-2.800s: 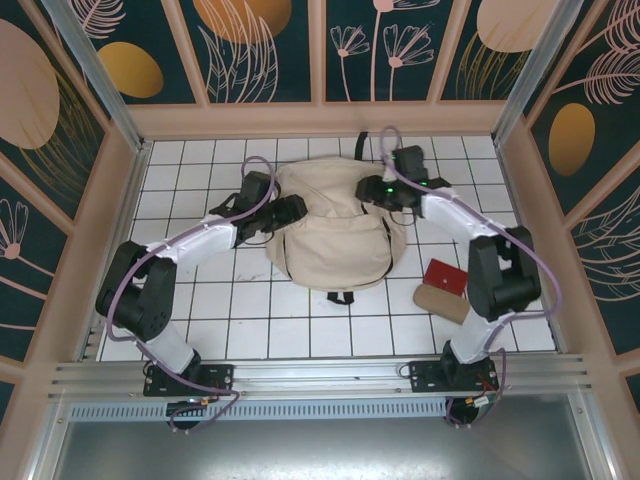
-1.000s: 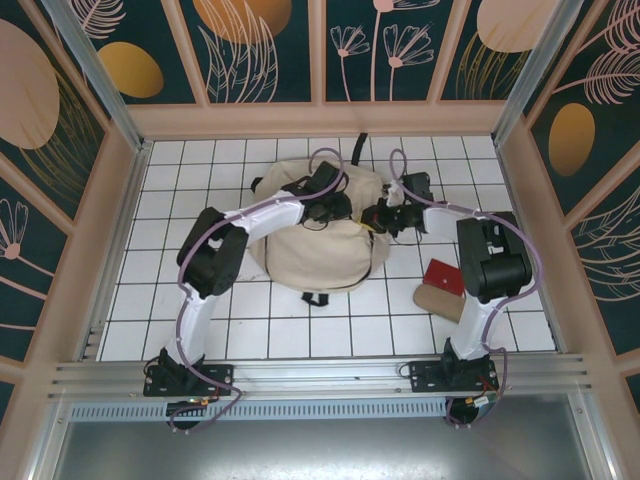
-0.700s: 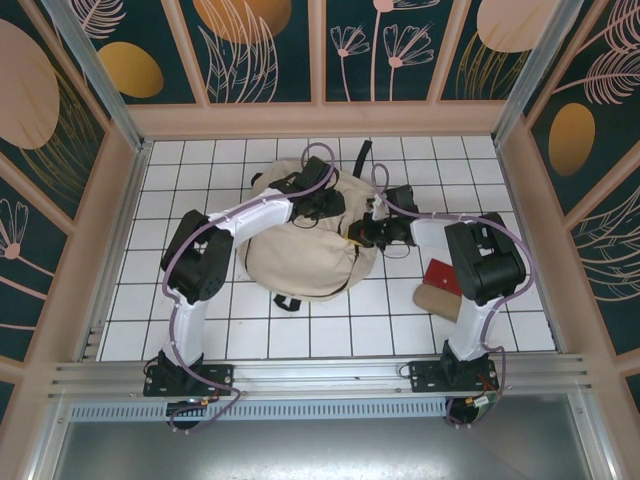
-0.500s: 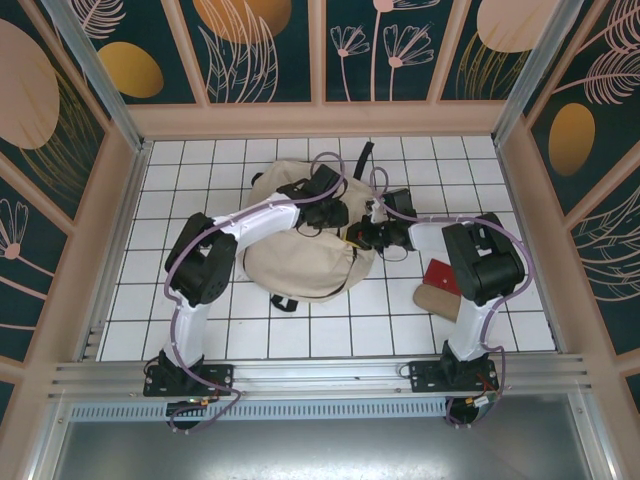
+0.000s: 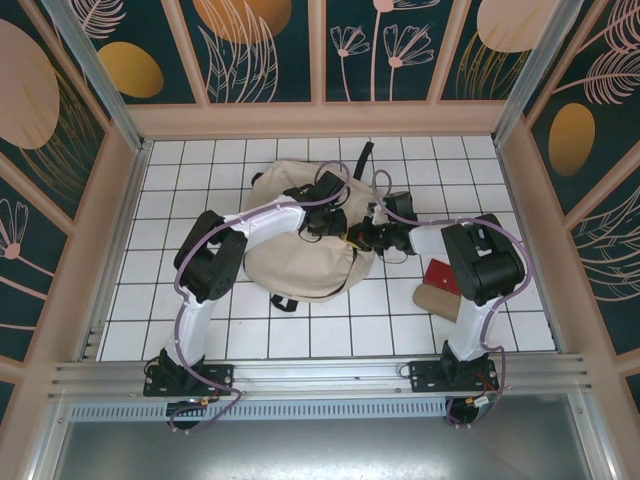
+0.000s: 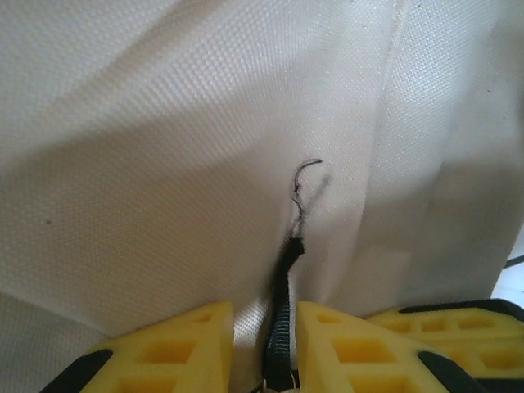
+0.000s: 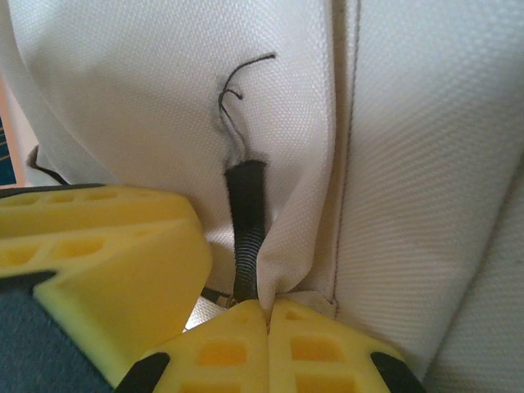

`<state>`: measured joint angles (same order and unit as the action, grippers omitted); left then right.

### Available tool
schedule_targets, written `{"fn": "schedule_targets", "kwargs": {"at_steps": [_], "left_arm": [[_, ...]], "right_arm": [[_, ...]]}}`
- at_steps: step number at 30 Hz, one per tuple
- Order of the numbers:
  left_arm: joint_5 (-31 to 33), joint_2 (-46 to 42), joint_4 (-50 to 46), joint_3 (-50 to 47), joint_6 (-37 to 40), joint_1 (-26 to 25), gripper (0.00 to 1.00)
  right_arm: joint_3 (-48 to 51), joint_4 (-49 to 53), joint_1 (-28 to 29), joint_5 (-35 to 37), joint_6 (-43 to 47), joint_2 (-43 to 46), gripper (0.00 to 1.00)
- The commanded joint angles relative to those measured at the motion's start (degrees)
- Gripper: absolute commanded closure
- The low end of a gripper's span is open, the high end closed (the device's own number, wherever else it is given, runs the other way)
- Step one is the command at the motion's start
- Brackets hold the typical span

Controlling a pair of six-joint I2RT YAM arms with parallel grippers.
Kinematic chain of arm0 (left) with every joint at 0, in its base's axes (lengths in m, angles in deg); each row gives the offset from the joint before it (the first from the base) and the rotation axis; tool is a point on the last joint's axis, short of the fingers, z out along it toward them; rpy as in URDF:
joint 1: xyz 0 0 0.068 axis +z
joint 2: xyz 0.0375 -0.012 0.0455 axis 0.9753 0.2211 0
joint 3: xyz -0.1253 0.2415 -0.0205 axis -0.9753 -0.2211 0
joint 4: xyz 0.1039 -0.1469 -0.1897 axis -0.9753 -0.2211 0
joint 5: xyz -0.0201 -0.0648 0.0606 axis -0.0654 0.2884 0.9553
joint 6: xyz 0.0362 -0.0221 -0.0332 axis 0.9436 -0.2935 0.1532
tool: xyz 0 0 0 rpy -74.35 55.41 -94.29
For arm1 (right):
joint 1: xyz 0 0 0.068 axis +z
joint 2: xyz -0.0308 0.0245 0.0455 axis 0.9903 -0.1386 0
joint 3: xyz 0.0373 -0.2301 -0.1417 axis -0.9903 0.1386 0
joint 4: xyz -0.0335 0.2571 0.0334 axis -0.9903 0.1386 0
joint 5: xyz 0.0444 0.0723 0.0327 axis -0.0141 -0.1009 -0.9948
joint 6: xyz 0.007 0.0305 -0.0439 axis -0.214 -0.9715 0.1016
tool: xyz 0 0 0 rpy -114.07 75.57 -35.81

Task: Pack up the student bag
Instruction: Unzip the student bag at the top-center of the table.

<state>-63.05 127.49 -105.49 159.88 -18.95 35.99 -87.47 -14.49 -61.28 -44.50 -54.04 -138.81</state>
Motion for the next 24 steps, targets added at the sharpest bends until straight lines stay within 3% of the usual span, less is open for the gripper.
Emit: {"fn": "schedule_targets", "kwargs": {"at_steps": [1,5,8,12,15,24], "left_arm": [[0.38,2.86,-0.96,2.91,0.79,-0.30,0.72],[1.05,5.06,-2.45,4.71,1.13,-0.42,0.72],[-1.46,4.90,-1.21,4.14,2.24,-0.52,0.77],[-5.47,3.04,2.78,2.35,2.56,-0.52,0.76],[-4.67,2.67,2.67,2.55,2.58,-0.53,0.75],[-2.15,2.02,1.39,2.26,4.11,-0.60,0.76]], "right_arm": [[1.05,0.53,0.71,0.65,-0.12,-0.67,1.00],[0.97,0.56,0.69,0.70,-0.12,-0.74,1.00],[1.20,0.54,0.74,1.13,-0.03,-0.53,1.00],[1.69,0.90,0.44,2.28,-0.16,-0.16,1.00],[2.43,-0.41,-0.22,0.44,-0.55,0.97,1.00],[2.96,7.46,-5.01,5.86,1.85,11.97,0.75]]}}
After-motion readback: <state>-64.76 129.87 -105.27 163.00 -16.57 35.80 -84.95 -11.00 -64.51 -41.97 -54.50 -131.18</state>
